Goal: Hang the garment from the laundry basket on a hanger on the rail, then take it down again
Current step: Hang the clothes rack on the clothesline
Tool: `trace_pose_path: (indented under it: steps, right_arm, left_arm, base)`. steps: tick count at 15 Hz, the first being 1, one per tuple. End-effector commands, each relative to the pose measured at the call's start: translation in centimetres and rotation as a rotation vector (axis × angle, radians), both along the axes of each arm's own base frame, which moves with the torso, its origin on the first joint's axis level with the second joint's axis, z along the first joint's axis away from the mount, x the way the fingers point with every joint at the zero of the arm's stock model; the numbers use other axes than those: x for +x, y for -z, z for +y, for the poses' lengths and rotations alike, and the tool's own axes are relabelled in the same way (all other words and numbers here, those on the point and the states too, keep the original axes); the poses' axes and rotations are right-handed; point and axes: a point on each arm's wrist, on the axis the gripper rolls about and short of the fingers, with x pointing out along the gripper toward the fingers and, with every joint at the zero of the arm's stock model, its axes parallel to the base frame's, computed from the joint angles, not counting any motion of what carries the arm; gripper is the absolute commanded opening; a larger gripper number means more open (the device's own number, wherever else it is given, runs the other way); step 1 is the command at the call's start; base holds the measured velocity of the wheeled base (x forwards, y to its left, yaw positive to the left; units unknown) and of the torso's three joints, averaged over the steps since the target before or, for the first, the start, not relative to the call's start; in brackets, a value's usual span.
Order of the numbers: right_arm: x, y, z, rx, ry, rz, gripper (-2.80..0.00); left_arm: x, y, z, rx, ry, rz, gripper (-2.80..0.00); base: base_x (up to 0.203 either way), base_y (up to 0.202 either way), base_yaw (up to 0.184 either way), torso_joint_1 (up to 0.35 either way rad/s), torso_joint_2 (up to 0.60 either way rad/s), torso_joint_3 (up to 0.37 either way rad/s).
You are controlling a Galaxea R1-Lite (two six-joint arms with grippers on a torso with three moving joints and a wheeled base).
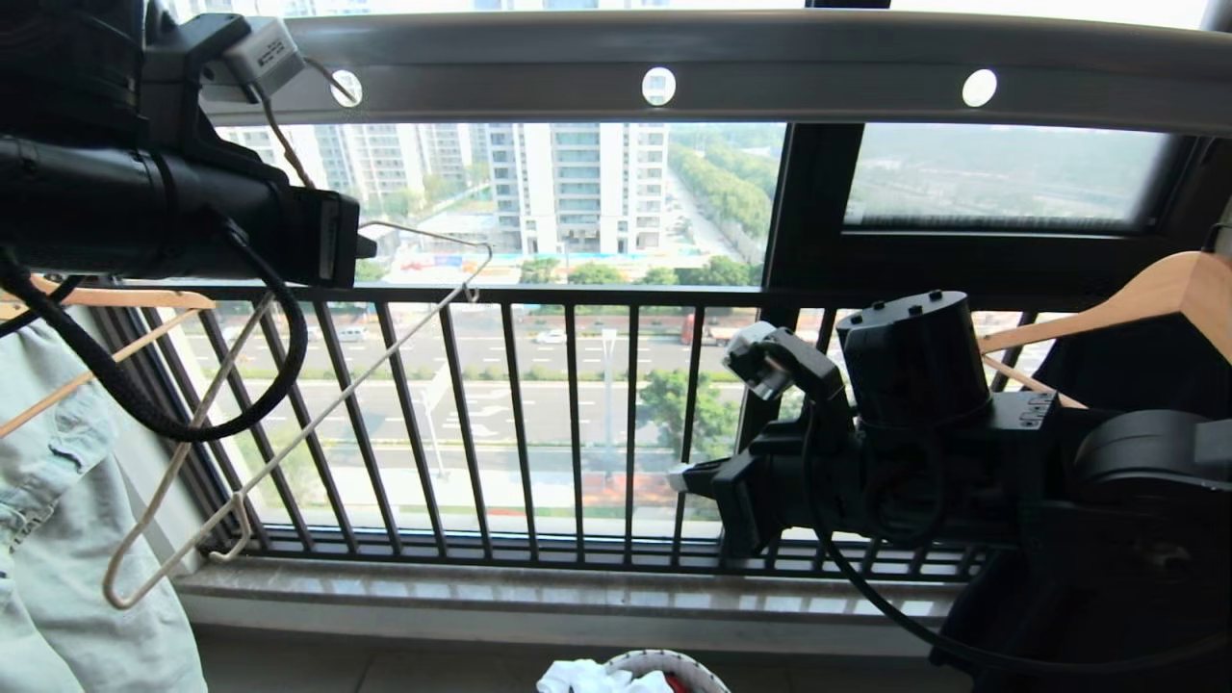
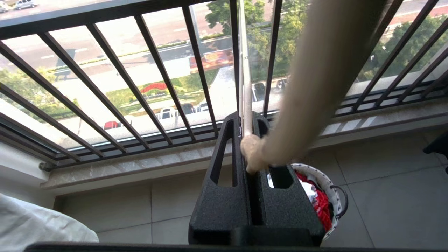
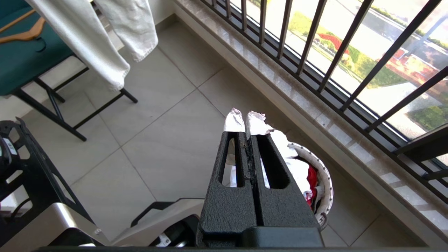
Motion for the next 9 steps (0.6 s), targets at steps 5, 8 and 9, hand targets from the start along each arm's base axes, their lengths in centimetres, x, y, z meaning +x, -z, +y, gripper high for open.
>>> trace_pose_path:
  steps: [5,8,9]
  right_arm:
    - [0.2,0.3,0.2,-0.004,-0.004,0.005,-2.80]
    - [0.2,0.3,0.2,-0.006,-0.002,0.005,-2.80]
    - [0.2,0.4,0.2,-0.006,-0.004,0.007,-2.80]
  left_arm:
    - [1.6,0.5,0.1,0.022,-0.022,0.009,-2.80]
    - [2.6,1.2,-0.2,0.034,-0.020,0.035,-2.80]
    - [2.8,1.2,-0.3,0.037,-0.019,0.034,-2.80]
  base:
    - [0.000,0.000,0.000,0.000,0.00,0.000]
    - [0.000,0.000,0.000,0.000,0.00,0.000]
    - [0.000,0.000,0.000,0.000,0.00,0.000]
